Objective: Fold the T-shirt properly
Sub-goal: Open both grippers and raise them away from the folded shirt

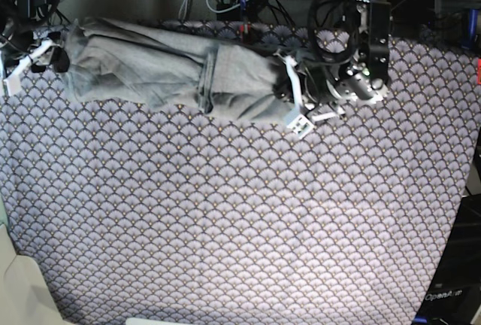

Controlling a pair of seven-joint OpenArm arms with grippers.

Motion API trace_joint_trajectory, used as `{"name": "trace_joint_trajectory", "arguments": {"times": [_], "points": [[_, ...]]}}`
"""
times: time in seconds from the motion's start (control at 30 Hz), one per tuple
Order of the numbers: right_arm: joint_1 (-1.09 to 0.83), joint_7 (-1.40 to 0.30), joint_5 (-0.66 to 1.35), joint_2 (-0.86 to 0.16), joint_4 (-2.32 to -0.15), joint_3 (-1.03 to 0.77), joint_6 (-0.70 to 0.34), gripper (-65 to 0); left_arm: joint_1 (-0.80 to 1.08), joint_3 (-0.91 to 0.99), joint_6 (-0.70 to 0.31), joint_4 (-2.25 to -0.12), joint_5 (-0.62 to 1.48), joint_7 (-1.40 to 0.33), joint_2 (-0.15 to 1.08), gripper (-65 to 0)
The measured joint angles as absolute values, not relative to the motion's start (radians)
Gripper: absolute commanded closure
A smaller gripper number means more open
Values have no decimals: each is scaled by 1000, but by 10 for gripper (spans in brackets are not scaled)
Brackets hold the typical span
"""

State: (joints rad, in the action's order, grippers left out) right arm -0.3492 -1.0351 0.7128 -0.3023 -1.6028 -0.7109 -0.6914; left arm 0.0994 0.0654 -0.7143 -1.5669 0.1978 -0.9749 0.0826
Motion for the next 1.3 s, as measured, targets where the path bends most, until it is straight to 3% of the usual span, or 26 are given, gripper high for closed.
{"name": "trace_joint_trajectory", "arguments": {"times": [0.5, 1.0, 1.13, 1.3], "points": [[-325, -1055, 712, -263, -1625, -714, -692, -410, 83, 65, -711, -1565, 191, -990, 81, 0], [-327, -1000, 715, -236, -1505, -712, -692, -397, 91, 66, -702, -1630, 149, -1021, 81, 0], [-327, -994, 715, -226, -1505, -712, -692, -326, 91, 63, -699, -1704, 143, -1024, 82, 0], [-325, -1003, 715, -215, -1505, -712, -692, -159, 91, 64, -700, -1754, 146, -1030, 80, 0]]}}
